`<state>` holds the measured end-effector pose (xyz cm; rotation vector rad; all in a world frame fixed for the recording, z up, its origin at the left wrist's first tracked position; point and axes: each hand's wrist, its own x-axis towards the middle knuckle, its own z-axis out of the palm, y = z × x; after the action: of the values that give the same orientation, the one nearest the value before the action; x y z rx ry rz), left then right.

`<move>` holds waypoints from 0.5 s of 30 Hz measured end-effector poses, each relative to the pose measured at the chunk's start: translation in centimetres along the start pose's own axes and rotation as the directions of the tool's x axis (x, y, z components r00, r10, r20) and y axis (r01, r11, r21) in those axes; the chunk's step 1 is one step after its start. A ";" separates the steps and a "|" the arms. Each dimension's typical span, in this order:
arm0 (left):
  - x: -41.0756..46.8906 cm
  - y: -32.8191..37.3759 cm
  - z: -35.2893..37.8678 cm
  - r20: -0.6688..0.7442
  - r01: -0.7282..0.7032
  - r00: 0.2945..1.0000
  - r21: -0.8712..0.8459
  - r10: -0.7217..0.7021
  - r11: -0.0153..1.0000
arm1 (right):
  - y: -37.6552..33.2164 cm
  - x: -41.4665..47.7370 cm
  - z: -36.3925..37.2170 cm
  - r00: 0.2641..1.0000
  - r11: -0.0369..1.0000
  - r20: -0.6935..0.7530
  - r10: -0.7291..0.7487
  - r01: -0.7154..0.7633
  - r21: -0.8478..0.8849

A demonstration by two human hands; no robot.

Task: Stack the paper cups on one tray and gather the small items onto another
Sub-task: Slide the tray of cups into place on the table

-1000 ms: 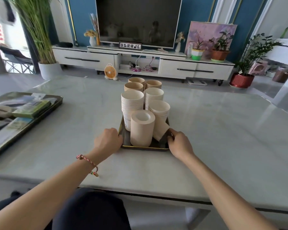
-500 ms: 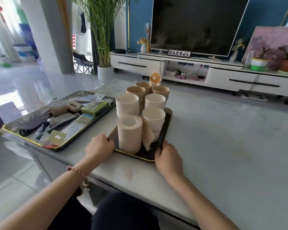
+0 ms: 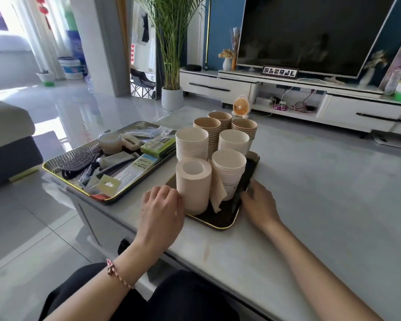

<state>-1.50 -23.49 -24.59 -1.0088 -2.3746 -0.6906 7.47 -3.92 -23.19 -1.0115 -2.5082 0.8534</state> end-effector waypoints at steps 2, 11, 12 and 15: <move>-0.6 -0.2 0.1 0.088 -0.089 0.991 -0.103 0.098 0.991 | 0.3 0.9 0.3 1.000 1.000 -0.004 -0.014 0.014 -0.004; -1.4 -2.4 -1.0 0.228 -0.164 0.957 -0.079 0.178 0.983 | -0.9 0.9 2.0 0.999 0.996 -0.009 -0.037 0.036 -0.083; -1.5 -2.7 -1.3 0.236 -0.139 0.960 -0.069 0.152 0.988 | -1.2 0.8 2.3 0.999 0.995 -0.007 -0.047 0.046 -0.087; -1.8 -3.7 -2.1 0.243 -0.066 0.967 -0.061 0.079 0.996 | -2.3 0.3 3.5 0.998 0.994 0.006 -0.055 0.055 -0.090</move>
<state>-2.76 -27.95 -24.99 -1.2617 -2.5245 -0.6351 4.36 -6.46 -24.46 -0.9643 -2.5856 0.7325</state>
